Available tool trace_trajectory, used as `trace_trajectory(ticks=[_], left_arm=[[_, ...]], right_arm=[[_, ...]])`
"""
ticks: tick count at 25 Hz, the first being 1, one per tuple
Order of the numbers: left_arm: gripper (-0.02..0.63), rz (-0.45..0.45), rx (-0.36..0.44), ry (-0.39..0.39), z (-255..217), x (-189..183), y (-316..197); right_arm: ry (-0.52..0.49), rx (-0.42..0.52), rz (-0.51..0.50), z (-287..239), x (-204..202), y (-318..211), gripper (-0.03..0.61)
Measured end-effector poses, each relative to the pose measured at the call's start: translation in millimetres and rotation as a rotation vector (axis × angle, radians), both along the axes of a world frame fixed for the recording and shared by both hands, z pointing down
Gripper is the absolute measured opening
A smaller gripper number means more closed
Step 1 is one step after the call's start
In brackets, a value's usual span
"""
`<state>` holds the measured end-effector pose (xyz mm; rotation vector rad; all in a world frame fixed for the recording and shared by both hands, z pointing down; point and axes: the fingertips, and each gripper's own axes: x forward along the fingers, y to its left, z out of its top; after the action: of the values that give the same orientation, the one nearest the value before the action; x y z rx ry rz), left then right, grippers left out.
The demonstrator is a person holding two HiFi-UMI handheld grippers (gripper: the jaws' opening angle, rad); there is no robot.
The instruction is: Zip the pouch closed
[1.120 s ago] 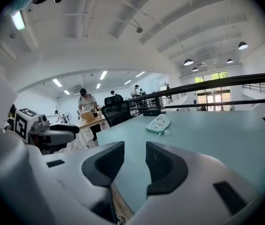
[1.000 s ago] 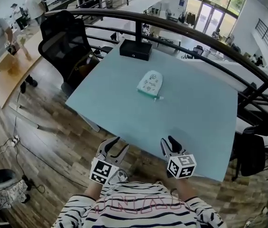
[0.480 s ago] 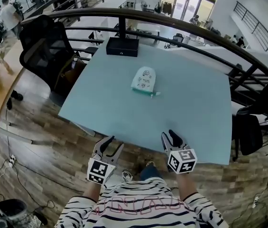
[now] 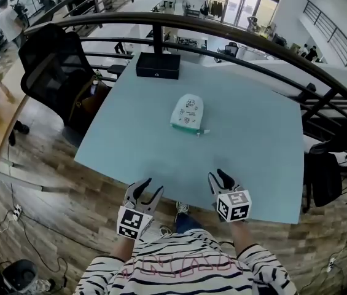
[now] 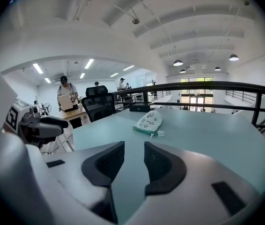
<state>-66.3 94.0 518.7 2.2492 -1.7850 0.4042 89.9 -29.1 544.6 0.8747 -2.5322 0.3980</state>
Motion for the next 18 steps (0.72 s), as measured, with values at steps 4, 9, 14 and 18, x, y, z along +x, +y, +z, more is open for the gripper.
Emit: trace_trajectory(ticks=[4,9,14,18], left_arm=[[0.156,0.007,-0.021,0.001,7.3,-2.5,-32.0],[0.156,0.032,-0.028,-0.009,7.4,-2.4,-75.7],[0.156,0.029,-0.035,-0.029,11.7,-6.2,-116.1],[0.156,0.030,-0.057,-0.046,15.4,-7.2,-145.4]], right_arm=[[0.011,-0.010,-0.032,8.8,-16.5,-31.1,0.137],[0.041,-0.017,-0.074,19.8,-31.2,-71.9,0.137],[0.104,0.015,-0.145,34.1,-42.4,-118.7,0.137],[0.175,0.076,-0.200,47.9,-49.0,-157.9,0.137]])
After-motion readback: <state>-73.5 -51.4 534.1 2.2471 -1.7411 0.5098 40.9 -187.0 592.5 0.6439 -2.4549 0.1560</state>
